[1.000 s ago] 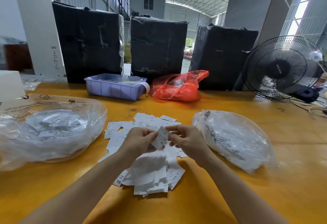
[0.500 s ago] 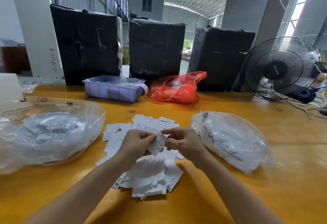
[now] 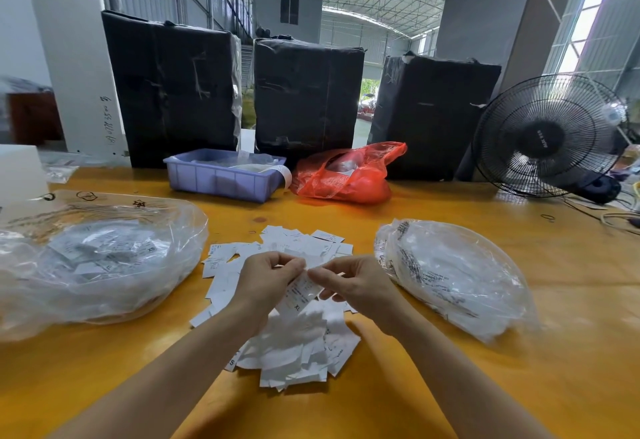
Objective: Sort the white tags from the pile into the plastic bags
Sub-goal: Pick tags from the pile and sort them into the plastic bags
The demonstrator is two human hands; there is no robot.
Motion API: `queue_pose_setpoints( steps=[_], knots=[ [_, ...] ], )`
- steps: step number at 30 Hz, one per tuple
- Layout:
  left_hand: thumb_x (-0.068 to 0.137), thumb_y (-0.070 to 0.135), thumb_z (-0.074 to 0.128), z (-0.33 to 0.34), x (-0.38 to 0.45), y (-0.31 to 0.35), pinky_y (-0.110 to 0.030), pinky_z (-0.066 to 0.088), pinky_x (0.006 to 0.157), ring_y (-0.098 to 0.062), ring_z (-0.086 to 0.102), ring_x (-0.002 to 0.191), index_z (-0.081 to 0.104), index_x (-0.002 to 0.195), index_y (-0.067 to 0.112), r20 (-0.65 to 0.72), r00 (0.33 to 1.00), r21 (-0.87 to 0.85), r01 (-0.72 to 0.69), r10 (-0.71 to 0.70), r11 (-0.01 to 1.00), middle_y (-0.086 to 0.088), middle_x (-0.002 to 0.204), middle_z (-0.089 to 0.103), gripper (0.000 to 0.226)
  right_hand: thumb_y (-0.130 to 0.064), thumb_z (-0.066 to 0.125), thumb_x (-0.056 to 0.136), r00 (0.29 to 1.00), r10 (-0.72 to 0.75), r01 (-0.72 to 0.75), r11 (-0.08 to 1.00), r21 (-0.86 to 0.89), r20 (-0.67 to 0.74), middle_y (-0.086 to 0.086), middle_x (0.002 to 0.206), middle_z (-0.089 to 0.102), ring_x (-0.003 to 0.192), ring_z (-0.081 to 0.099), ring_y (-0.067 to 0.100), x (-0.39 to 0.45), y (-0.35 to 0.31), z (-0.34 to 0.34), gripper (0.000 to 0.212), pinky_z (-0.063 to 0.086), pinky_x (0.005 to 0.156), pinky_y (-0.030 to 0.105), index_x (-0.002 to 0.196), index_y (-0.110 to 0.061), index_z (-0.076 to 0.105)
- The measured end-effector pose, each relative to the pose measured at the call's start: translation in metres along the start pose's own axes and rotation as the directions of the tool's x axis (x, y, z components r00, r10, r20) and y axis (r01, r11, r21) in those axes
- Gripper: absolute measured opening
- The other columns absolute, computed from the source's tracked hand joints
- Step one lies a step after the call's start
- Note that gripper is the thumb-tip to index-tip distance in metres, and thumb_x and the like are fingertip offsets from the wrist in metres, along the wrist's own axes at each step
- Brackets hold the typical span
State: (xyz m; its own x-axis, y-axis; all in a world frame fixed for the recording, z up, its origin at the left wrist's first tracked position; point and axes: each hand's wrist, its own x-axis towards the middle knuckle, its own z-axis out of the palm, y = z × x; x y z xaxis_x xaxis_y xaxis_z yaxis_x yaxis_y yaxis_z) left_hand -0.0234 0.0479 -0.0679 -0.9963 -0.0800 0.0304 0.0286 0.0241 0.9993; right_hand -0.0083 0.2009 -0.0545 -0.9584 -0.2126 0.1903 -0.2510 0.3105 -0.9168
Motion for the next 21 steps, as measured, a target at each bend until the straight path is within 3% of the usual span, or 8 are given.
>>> queue_pose_setpoints(
  steps=[4, 7, 10, 13, 15, 17, 19, 21],
  knots=[
    [0.086, 0.013, 0.067, 0.001, -0.002, 0.002, -0.043, 0.055, 0.071, -0.034, 0.068, 0.076, 0.067, 0.084, 0.004, 0.053, 0.998, -0.077, 0.040, -0.036, 0.996, -0.020, 0.084, 0.071, 0.009, -0.010, 0.074, 0.080, 0.999, 0.043, -0.043, 0.999, 0.031, 0.006, 0.004, 0.066, 0.066, 0.053, 0.058, 0.005, 0.000, 0.001, 0.000, 0.009, 0.043, 0.053, 0.015, 0.084, -0.002, 0.071],
    [0.083, 0.015, 0.070, 0.001, -0.002, 0.004, -0.046, 0.054, 0.077, -0.037, 0.068, 0.083, 0.067, 0.092, 0.003, 0.112, 0.990, -0.130, 0.096, -0.081, 0.987, -0.021, 0.089, 0.071, 0.015, -0.001, 0.072, 0.079, 0.995, 0.093, -0.088, 0.988, 0.130, -0.037, 0.010, 0.067, 0.065, 0.056, 0.060, 0.012, 0.000, 0.001, -0.003, 0.005, 0.048, 0.058, 0.021, 0.082, 0.000, 0.067],
    [0.075, 0.014, 0.076, -0.005, -0.002, 0.008, -0.038, 0.056, 0.070, -0.032, 0.071, 0.079, 0.063, 0.100, 0.002, 0.197, 0.972, -0.055, 0.141, -0.128, 0.988, -0.019, 0.090, 0.071, 0.031, 0.002, 0.071, 0.079, 0.988, 0.097, -0.073, 0.979, 0.188, -0.122, 0.013, 0.070, 0.065, 0.061, 0.062, 0.016, 0.001, 0.001, -0.005, 0.006, 0.051, 0.065, 0.027, 0.081, 0.000, 0.066],
    [0.074, 0.001, 0.076, -0.014, -0.001, 0.017, -0.023, 0.055, 0.054, -0.019, 0.070, 0.061, 0.062, 0.096, -0.002, 0.203, 0.973, 0.056, 0.099, -0.108, 0.994, -0.017, 0.081, 0.070, 0.026, 0.001, 0.069, 0.081, 0.984, 0.067, -0.040, 0.987, 0.158, -0.168, 0.014, 0.072, 0.067, 0.061, 0.064, 0.015, 0.002, 0.000, -0.007, 0.003, 0.052, 0.063, 0.025, 0.083, 0.000, 0.066],
    [0.077, 0.000, 0.074, -0.029, 0.006, 0.028, -0.022, 0.055, 0.054, -0.015, 0.067, 0.056, 0.063, 0.092, 0.000, 0.099, 0.995, 0.062, 0.021, -0.027, 0.998, -0.015, 0.077, 0.067, 0.019, 0.001, 0.067, 0.083, 0.966, -0.015, 0.027, 0.999, 0.040, -0.258, 0.012, 0.073, 0.068, 0.059, 0.066, 0.013, 0.004, -0.003, -0.016, 0.003, 0.053, 0.059, 0.024, 0.085, -0.001, 0.068],
    [0.081, 0.006, 0.072, -0.056, 0.020, 0.038, -0.028, 0.052, 0.061, -0.021, 0.065, 0.065, 0.061, 0.099, 0.000, -0.116, 0.988, 0.080, -0.094, 0.103, 0.992, -0.014, 0.078, 0.065, 0.021, 0.000, 0.065, 0.084, 0.893, -0.148, 0.095, 0.985, -0.143, -0.424, 0.009, 0.073, 0.069, 0.061, 0.067, 0.015, 0.006, -0.004, -0.036, 0.005, 0.053, 0.060, 0.026, 0.087, -0.003, 0.069],
    [0.089, 0.014, 0.065, -0.090, 0.035, 0.044, -0.030, 0.048, 0.064, -0.026, 0.061, 0.081, 0.060, 0.111, 0.000, -0.379, 0.889, 0.275, -0.156, 0.256, 0.949, -0.014, 0.092, 0.065, 0.027, 0.000, 0.062, 0.085, 0.759, -0.288, 0.078, 0.930, -0.358, -0.583, 0.013, 0.079, 0.071, 0.071, 0.068, 0.024, 0.006, 0.000, -0.065, 0.010, 0.055, 0.069, 0.036, 0.090, -0.002, 0.070],
    [0.091, 0.011, 0.060, -0.127, 0.046, 0.047, -0.032, 0.047, 0.067, -0.033, 0.058, 0.091, 0.057, 0.117, -0.002, -0.517, 0.756, 0.510, -0.105, 0.402, 0.854, -0.018, 0.102, 0.063, 0.029, 0.004, 0.058, 0.085, 0.665, -0.355, -0.073, 0.845, -0.530, -0.657, 0.018, 0.086, 0.071, 0.081, 0.067, 0.033, 0.002, 0.013, -0.098, 0.015, 0.054, 0.077, 0.041, 0.093, 0.002, 0.071]
  ],
)
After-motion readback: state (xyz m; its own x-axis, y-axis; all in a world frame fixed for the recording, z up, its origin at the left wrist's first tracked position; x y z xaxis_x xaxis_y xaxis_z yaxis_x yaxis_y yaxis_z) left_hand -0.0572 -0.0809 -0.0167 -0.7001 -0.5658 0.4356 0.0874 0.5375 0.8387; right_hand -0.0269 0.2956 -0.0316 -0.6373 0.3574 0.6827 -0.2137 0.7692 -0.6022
